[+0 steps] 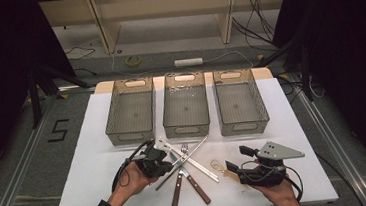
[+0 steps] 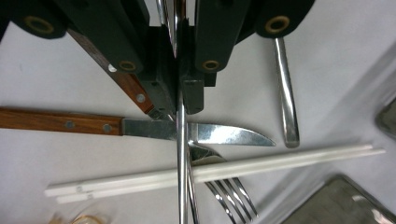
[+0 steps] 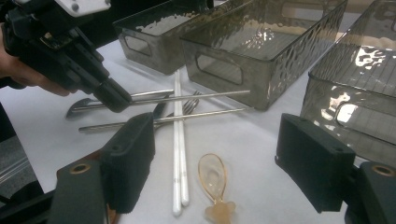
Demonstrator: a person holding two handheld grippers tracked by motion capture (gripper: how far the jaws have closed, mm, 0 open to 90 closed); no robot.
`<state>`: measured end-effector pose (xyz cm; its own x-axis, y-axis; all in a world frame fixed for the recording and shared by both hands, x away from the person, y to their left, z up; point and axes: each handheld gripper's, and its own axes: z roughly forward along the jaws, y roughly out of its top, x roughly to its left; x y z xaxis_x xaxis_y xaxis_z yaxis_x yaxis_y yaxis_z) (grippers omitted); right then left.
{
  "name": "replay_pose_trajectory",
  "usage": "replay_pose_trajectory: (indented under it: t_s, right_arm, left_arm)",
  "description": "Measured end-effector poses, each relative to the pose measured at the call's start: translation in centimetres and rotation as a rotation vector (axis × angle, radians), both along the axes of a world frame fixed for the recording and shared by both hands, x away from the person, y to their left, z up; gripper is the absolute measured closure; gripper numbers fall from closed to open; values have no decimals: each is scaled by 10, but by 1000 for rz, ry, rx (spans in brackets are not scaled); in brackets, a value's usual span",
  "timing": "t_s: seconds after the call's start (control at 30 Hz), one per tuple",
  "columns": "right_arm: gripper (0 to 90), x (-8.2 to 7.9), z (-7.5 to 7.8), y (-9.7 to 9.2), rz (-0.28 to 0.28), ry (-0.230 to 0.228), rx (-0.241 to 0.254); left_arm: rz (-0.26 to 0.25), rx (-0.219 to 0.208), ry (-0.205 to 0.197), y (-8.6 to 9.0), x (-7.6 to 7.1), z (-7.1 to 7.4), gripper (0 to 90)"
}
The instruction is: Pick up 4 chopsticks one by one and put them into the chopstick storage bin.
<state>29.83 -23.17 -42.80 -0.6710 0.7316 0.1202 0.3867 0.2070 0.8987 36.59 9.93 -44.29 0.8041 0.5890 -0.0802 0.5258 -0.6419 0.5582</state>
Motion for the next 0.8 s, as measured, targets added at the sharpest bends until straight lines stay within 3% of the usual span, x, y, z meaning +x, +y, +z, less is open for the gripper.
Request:
replay_pose_trajectory:
  t_s: [0.13, 0.2, 0.4, 0.8]
  right_arm:
    - [289, 0, 0, -1, -2, -1, 4]
    - [288, 0, 0, -1, -3, -2, 5]
    - [283, 0, 0, -1, -5, -3, 11]
    - [273, 1, -1, -2, -10, -3, 17]
  left_arm:
    - [-1, -30, -25, 3, -3, 10, 845]
    - [9, -66, -54, 6, -3, 19, 845]
    - [41, -123, -82, 15, -1, 29, 844]
    - [125, -203, -129, 39, 20, 49, 844]
